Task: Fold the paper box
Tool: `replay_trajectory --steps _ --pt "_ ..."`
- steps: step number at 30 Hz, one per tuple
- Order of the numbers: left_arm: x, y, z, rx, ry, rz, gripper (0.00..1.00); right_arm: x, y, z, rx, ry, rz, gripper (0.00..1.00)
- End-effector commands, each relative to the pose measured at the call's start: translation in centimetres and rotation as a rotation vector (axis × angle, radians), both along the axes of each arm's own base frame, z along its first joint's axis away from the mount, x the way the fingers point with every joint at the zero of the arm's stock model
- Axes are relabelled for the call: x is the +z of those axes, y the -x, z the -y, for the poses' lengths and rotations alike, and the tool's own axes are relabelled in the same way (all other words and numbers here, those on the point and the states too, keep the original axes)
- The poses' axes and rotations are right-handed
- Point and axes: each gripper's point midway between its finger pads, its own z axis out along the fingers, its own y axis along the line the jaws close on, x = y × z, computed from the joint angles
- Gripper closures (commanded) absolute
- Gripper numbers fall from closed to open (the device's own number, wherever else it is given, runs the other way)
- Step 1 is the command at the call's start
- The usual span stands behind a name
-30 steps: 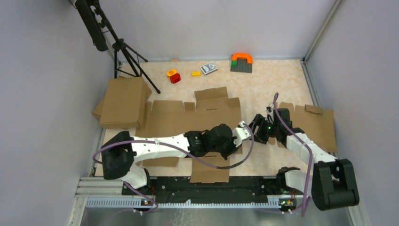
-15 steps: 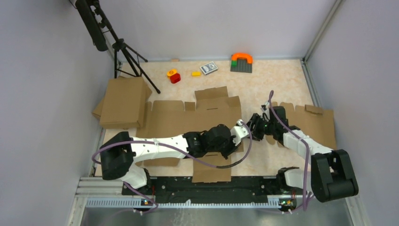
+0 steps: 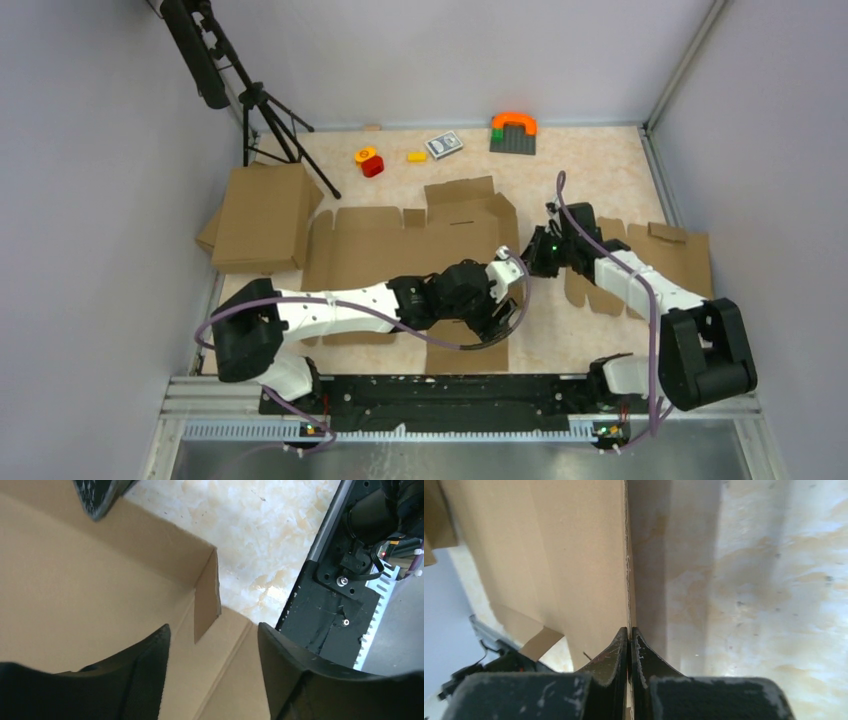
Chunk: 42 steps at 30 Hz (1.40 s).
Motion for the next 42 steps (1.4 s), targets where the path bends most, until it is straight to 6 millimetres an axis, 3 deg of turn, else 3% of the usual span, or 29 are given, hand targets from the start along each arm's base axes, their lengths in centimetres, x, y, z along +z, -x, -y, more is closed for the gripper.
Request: replay_trajectory --steps 1,5,9,13,16,19,24,27,32,42 --pt "4.1 0.0 -0.1 0.045 0.093 -0.044 0.31 -0.5 -0.9 2.6 -0.012 0.202 0.016 1.00" --pt "5.7 -1.9 -3.9 0.185 0.128 -0.141 0.27 -0.6 -1.2 3.8 -0.014 0.298 0.014 1.00" --pt "6.0 -5.3 -11.4 0.438 0.111 -0.221 0.32 -0.9 -1.4 4.7 -0.009 0.395 0.000 1.00" --pt "5.3 -7.4 -18.9 0.704 0.045 -0.188 0.23 -0.7 -1.6 5.3 -0.004 0.477 0.004 1.00" --pt "4.2 -7.8 -22.8 0.834 0.029 -0.214 0.19 -0.7 -2.0 6.4 -0.024 0.573 0.011 1.00" --pt "2.2 -7.8 -24.7 0.892 0.040 -0.303 0.16 -0.8 -2.1 7.4 -0.030 0.638 0.004 1.00" --pt "-0.3 -8.2 -26.9 0.979 0.039 -0.398 0.03 -1.0 -2.2 7.3 -0.026 0.639 0.004 1.00" --pt "-1.4 -8.7 -28.1 1.034 0.038 -0.418 0.02 -1.1 -2.1 7.4 -0.025 0.645 0.001 1.00" --pt "-3.2 -9.9 -31.8 1.236 -0.019 -0.375 0.01 -1.2 -1.9 7.2 -0.018 0.630 -0.004 1.00" --pt "-6.3 -11.3 -35.2 1.366 -0.129 -0.312 0.03 -1.3 -1.5 7.4 -0.010 0.640 -0.012 1.00"
